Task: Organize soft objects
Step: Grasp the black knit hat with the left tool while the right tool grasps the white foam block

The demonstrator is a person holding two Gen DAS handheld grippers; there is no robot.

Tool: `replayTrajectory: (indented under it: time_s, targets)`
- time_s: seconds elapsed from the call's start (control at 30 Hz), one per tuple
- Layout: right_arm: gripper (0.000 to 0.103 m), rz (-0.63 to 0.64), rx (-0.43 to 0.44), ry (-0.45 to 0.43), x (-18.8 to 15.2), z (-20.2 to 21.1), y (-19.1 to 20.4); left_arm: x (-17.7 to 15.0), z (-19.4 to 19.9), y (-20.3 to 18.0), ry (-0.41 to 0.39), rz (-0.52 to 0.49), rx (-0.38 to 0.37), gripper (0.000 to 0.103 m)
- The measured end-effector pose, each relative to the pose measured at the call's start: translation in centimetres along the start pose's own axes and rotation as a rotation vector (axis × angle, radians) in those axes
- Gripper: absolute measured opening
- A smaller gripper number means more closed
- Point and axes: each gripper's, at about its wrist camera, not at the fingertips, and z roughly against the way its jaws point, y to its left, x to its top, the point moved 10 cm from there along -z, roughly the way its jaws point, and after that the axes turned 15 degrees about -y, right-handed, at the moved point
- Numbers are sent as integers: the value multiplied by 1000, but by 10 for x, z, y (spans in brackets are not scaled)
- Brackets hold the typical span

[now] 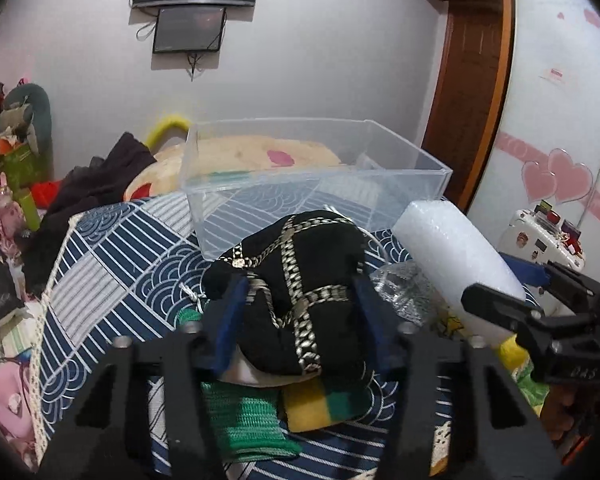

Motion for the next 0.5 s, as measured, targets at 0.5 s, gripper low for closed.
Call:
replayTrajectory:
  time_s: [0.5]
  targets:
    - [79, -14, -35, -76, 27, 14, -8, 47, 42, 2, -134, -10, -12, 21]
